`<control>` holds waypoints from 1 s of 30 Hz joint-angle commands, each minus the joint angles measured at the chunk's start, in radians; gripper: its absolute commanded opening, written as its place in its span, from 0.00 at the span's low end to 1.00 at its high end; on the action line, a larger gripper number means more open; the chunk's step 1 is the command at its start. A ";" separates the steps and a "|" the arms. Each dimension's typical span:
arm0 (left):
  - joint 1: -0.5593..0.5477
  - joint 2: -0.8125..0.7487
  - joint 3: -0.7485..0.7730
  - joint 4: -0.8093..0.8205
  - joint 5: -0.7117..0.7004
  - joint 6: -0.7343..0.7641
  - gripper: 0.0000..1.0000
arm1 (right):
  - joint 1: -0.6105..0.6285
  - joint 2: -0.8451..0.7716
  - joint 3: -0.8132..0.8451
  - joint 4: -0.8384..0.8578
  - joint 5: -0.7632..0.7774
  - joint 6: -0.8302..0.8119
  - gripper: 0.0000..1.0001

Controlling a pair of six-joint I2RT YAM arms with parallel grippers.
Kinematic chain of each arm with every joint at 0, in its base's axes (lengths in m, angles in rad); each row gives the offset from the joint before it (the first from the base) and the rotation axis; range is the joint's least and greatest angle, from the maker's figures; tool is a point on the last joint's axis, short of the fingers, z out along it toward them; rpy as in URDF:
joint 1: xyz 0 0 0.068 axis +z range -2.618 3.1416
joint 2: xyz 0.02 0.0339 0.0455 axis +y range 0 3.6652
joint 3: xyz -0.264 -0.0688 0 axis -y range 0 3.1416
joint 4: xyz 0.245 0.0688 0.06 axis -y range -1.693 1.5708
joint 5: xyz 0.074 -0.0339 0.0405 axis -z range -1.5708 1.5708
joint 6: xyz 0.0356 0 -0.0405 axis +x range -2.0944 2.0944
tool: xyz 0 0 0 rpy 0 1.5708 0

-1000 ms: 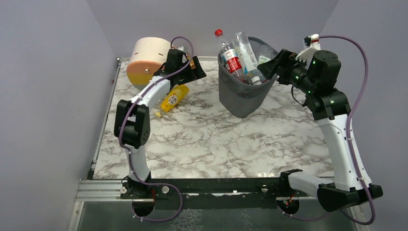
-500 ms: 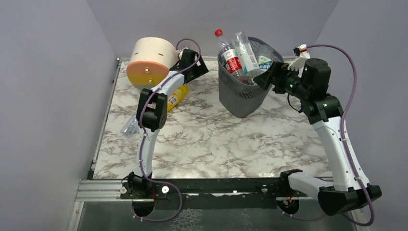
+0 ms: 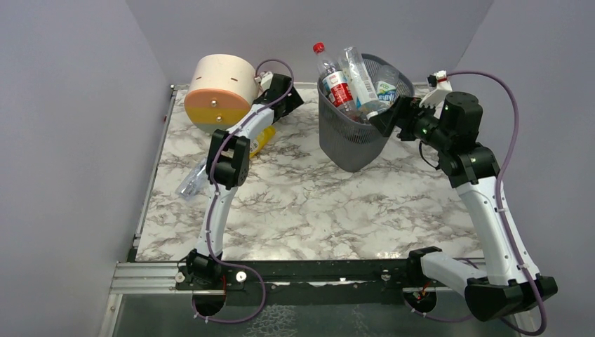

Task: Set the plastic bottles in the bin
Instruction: Pick up the plastic bottle at the center of the board.

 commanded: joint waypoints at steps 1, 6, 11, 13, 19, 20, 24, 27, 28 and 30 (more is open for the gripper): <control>0.019 0.045 0.050 -0.019 -0.118 -0.055 0.90 | 0.000 -0.029 -0.023 0.047 -0.038 0.008 0.91; 0.023 0.085 0.099 -0.024 -0.141 -0.078 0.83 | 0.000 -0.042 -0.046 0.053 -0.046 0.014 0.90; 0.028 0.117 0.135 -0.025 -0.152 -0.089 0.79 | -0.001 -0.052 -0.066 0.057 -0.047 0.015 0.90; 0.030 0.136 0.160 -0.024 -0.146 -0.090 0.77 | -0.001 -0.055 -0.071 0.058 -0.049 0.017 0.90; 0.032 0.167 0.199 -0.024 -0.149 -0.092 0.69 | 0.000 -0.067 -0.082 0.056 -0.047 0.016 0.90; 0.034 0.167 0.201 -0.021 -0.151 -0.092 0.66 | -0.001 -0.067 -0.085 0.056 -0.047 0.017 0.90; 0.035 0.166 0.205 -0.014 -0.152 -0.088 0.55 | -0.001 -0.071 -0.095 0.061 -0.052 0.023 0.90; 0.039 0.162 0.204 -0.013 -0.145 -0.081 0.46 | 0.000 -0.072 -0.095 0.060 -0.056 0.023 0.90; 0.039 0.158 0.202 -0.013 -0.144 -0.077 0.43 | 0.000 -0.074 -0.096 0.060 -0.056 0.023 0.90; 0.042 0.149 0.196 -0.012 -0.140 -0.065 0.34 | -0.001 -0.077 -0.096 0.061 -0.056 0.024 0.90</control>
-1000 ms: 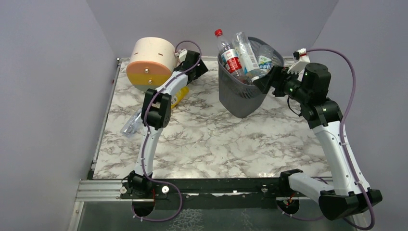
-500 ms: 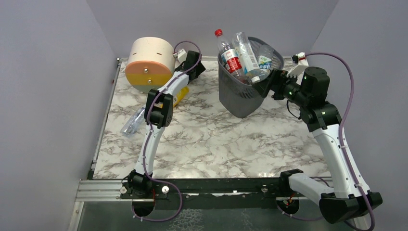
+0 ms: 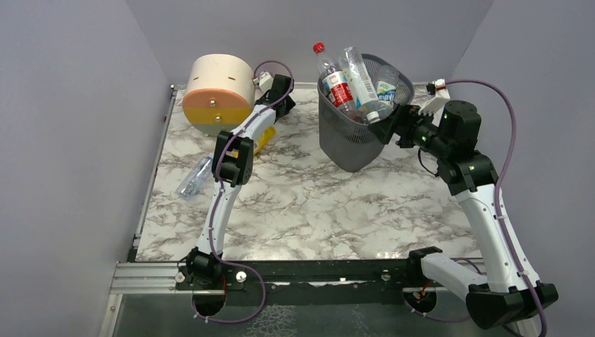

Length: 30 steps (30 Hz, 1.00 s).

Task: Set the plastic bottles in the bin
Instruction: Pick up the plastic bottle at the center of the board.

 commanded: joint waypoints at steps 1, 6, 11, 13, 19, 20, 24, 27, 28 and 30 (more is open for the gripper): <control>0.030 -0.011 0.009 0.005 -0.024 0.002 0.27 | 0.000 -0.022 -0.007 0.026 -0.025 0.006 0.90; 0.029 -0.068 -0.063 0.022 0.027 0.036 0.22 | 0.000 -0.027 0.000 0.021 -0.028 0.009 0.90; 0.017 -0.176 -0.201 0.063 0.084 0.086 0.20 | -0.001 -0.036 0.022 -0.001 -0.030 0.009 0.90; 0.011 -0.219 -0.247 0.071 0.118 0.110 0.19 | 0.000 -0.041 0.033 -0.008 -0.034 0.011 0.90; -0.001 -0.372 -0.427 0.109 0.238 0.184 0.18 | 0.000 -0.049 0.050 -0.029 -0.057 0.023 0.90; -0.003 -0.399 -0.453 0.113 0.262 0.198 0.18 | 0.000 -0.049 0.053 -0.032 -0.061 0.024 0.90; -0.014 -0.495 -0.524 0.091 0.353 0.282 0.18 | 0.000 -0.048 0.069 -0.046 -0.079 0.031 0.90; -0.023 -0.599 -0.611 0.081 0.402 0.321 0.18 | 0.000 -0.039 0.090 -0.057 -0.104 0.035 0.90; -0.025 -0.641 -0.647 0.082 0.419 0.329 0.18 | -0.001 -0.034 0.098 -0.062 -0.116 0.037 0.90; -0.026 -0.717 -0.712 0.082 0.461 0.347 0.18 | -0.001 -0.019 0.114 -0.066 -0.148 0.046 0.90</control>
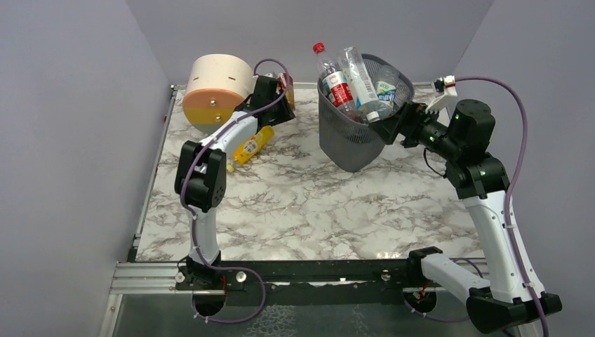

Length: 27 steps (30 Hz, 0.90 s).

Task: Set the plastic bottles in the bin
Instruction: Pick up the plastic bottle at the center of the board, then place the plastic bottle in the trash bin.

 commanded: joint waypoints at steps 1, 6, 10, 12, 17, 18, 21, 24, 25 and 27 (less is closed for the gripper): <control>-0.012 -0.216 -0.134 0.017 0.145 0.089 0.18 | -0.001 0.019 0.059 -0.029 -0.101 0.024 0.90; -0.011 -0.490 -0.278 -0.014 0.194 0.134 0.18 | 0.000 0.057 0.071 0.007 -0.230 0.084 0.91; -0.001 -0.669 -0.324 -0.097 0.207 0.169 0.20 | 0.000 0.081 0.091 0.038 -0.285 0.127 0.92; 0.009 -0.741 -0.327 -0.129 0.231 0.175 0.21 | 0.000 0.095 0.122 0.029 -0.281 0.126 0.93; 0.021 -0.876 -0.326 -0.168 0.336 0.163 0.24 | -0.001 0.136 0.209 0.032 -0.299 0.149 0.94; 0.021 -0.892 -0.326 -0.160 0.375 0.156 0.24 | 0.000 0.142 0.217 0.044 -0.309 0.163 0.95; 0.020 -0.929 -0.323 -0.125 0.492 0.127 0.24 | -0.001 0.158 0.225 0.094 -0.334 0.197 0.95; 0.020 -0.954 -0.322 -0.070 0.612 0.083 0.25 | 0.000 0.176 0.232 0.139 -0.332 0.217 0.95; 0.020 -0.956 -0.325 -0.042 0.653 0.066 0.25 | -0.001 0.182 0.233 0.155 -0.332 0.228 0.95; 0.020 -0.958 -0.340 0.026 0.733 0.014 0.25 | -0.001 0.193 0.230 0.200 -0.341 0.252 0.95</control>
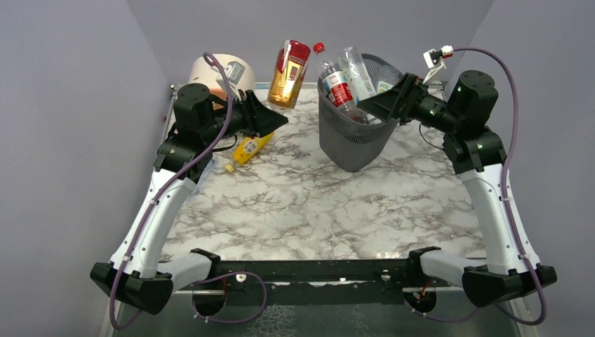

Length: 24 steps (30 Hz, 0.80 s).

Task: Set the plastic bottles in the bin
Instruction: Place the plastic bottle in the trash bin.

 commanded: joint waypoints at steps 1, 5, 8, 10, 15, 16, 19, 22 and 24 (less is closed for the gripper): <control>0.000 -0.025 -0.042 0.178 0.265 -0.125 0.25 | -0.001 0.032 0.014 0.130 -0.050 0.077 0.95; 0.001 -0.036 -0.086 0.303 0.339 -0.208 0.25 | 0.000 0.054 0.022 0.175 -0.063 0.113 0.95; 0.001 -0.039 -0.124 0.411 0.383 -0.284 0.26 | -0.001 0.067 0.025 0.188 -0.062 0.120 0.95; 0.000 -0.034 -0.159 0.503 0.417 -0.350 0.26 | 0.000 0.071 0.016 0.224 -0.077 0.140 0.96; -0.020 -0.019 -0.202 0.668 0.472 -0.464 0.28 | 0.000 0.089 0.012 0.281 -0.087 0.176 0.96; -0.027 -0.016 -0.203 0.668 0.473 -0.463 0.28 | 0.003 0.092 0.014 0.287 -0.083 0.177 0.96; -0.046 0.001 -0.205 0.669 0.472 -0.464 0.28 | 0.014 0.104 0.036 0.285 -0.064 0.162 0.96; -0.059 0.017 -0.208 0.669 0.464 -0.464 0.28 | 0.027 0.121 0.058 0.289 -0.061 0.159 0.96; -0.070 0.028 -0.206 0.668 0.457 -0.461 0.28 | 0.037 0.131 0.063 0.294 -0.063 0.158 0.97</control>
